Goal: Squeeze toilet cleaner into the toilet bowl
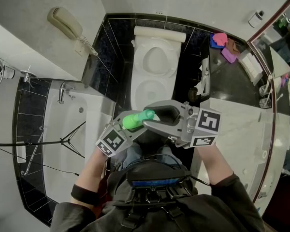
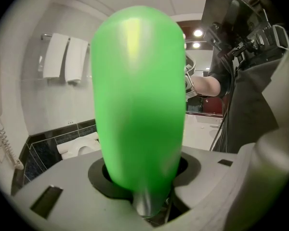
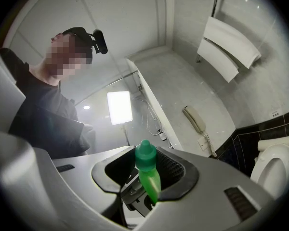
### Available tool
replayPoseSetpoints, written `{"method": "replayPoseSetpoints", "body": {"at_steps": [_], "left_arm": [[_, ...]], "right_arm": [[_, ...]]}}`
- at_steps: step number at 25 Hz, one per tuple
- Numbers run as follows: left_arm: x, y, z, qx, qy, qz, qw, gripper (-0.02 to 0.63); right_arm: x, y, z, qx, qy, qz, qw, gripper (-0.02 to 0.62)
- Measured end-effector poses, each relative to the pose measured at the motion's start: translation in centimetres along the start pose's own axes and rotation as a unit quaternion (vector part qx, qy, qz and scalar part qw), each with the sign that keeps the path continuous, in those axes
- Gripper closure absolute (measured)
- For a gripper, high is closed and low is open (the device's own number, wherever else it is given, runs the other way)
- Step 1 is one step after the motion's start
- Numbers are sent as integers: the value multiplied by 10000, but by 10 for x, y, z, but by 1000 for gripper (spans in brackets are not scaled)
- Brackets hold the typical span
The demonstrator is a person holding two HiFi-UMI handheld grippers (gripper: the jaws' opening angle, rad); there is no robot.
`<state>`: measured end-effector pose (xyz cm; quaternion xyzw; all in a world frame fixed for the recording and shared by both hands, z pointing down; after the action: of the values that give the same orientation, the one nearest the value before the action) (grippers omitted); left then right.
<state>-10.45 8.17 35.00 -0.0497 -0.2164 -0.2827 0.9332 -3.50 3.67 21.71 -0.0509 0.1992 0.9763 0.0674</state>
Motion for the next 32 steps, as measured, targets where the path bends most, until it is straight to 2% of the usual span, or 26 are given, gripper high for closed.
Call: {"method": "replayPoseSetpoints", "body": {"at_steps": [12, 21, 26, 28, 32], "left_arm": [[0, -4, 9, -151, -176, -339, 9992, 413], [0, -9, 17, -440, -305, -838, 9950, 413], [-4, -12, 23, -627, -364, -1155, 9907, 413], [-4, -13, 25, -707, -377, -1273, 9886, 413], [-4, -14, 32, -856, -413, -1459, 9847, 413]], "right_arm": [[-38, 20, 4, 24, 191, 697, 9974, 457], [-75, 45, 43, -217, -394, 1900, 9807, 457], [-97, 60, 68, -388, -738, 2716, 9588, 457], [-108, 66, 82, -462, -1009, 3083, 9448, 457], [-130, 76, 114, -741, -1619, 3770, 9089, 457]]}}
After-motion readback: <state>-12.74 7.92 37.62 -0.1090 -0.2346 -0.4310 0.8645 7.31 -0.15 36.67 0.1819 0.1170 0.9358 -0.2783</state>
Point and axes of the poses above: the fingertips, and each gripper's own axes: x forward along the fingers, y to its right, z out of its underside, the point moved 5 cm from there along -x, backward along the fingers, and after that the axes turned 2 degrees about -z, right-handed, at the moved point
